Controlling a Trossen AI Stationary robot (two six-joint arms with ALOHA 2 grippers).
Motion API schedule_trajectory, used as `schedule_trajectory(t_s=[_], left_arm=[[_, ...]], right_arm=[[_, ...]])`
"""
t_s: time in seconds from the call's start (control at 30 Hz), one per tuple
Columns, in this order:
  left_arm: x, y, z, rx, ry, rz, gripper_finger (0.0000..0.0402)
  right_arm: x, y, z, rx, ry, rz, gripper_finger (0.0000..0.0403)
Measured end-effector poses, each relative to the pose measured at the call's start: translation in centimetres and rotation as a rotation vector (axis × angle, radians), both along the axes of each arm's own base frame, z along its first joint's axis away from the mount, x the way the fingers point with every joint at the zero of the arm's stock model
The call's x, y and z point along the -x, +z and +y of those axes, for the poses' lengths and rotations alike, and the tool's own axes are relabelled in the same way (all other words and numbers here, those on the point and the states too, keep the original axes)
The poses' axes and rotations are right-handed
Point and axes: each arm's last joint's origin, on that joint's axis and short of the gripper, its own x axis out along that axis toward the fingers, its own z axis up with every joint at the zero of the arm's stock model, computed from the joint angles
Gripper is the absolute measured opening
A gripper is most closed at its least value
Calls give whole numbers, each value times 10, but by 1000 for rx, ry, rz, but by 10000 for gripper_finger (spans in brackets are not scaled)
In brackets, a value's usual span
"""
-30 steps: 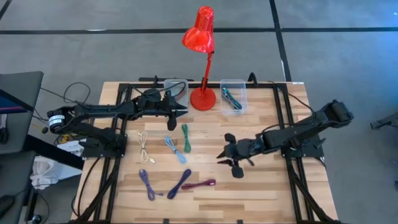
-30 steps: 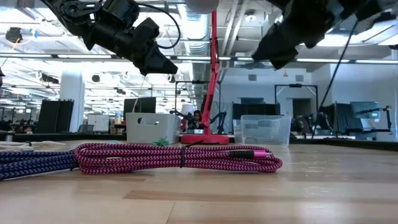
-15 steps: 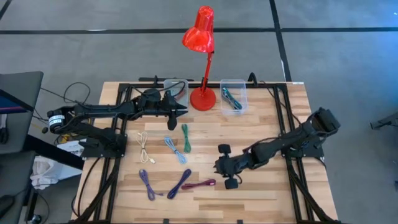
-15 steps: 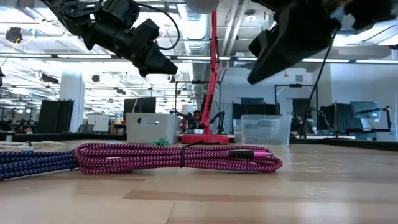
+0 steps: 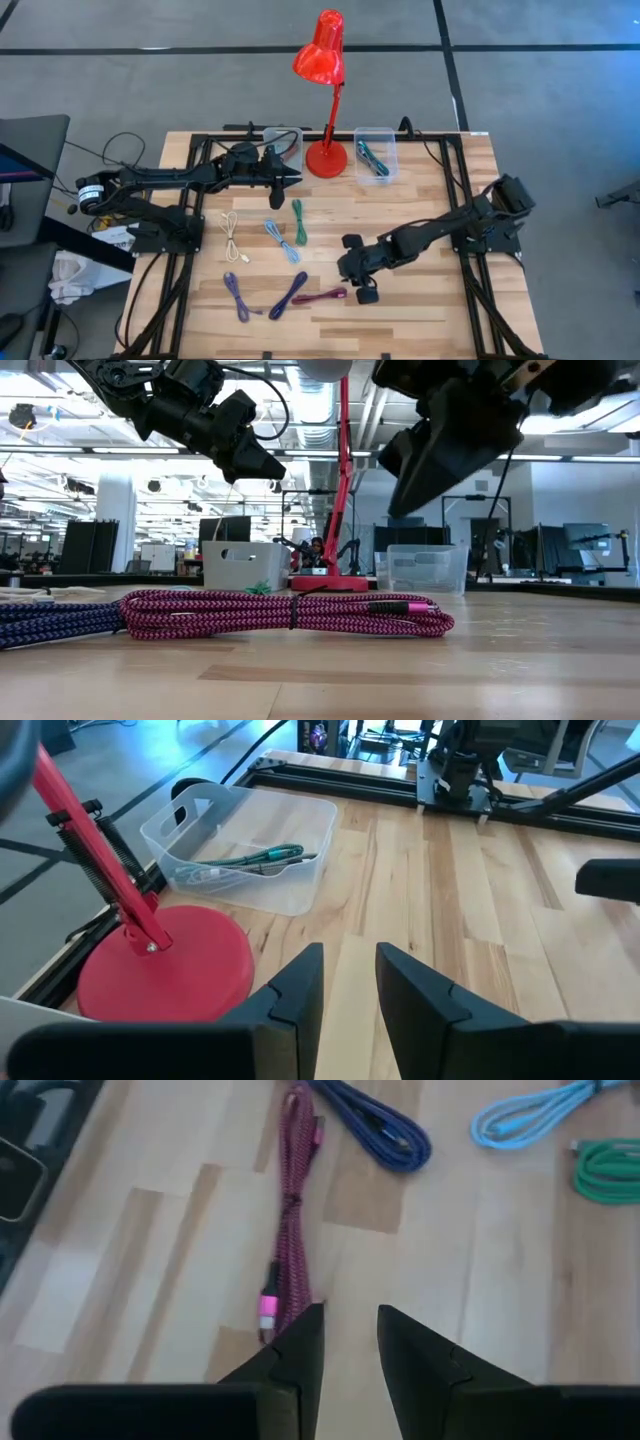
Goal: Pick & Place USB Port
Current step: Put the black and pink charger cable into the transparent bin
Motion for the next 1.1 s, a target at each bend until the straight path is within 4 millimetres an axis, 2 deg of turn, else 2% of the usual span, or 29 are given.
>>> schedule_trajectory(t_s=[0.17, 0.33, 0.47, 0.57, 0.7, 0.97, 1.1], left_arm=[[0, 0, 0, 0, 0, 0, 95], [0, 0, 0, 0, 0, 0, 95], [0, 0, 0, 0, 0, -1, 95], [0, 0, 0, 0, 0, -1, 95], [0, 0, 0, 3, 1, -2, 95], [0, 0, 0, 5, 1, -2, 95], [0, 0, 0, 7, 2, -2, 95]], right_arm=[[-3, -6, -7, 79, -84, -3, 108], [-5, -12, -7, 123, -114, -6, 166], [-7, -25, -7, 157, -89, 29, 219], [-11, -33, -7, 160, -90, 40, 239], [-11, -37, -9, 163, -94, 56, 236], [-9, -25, -7, 136, -82, 31, 208], [-11, -25, -16, 178, -128, 18, 205]])
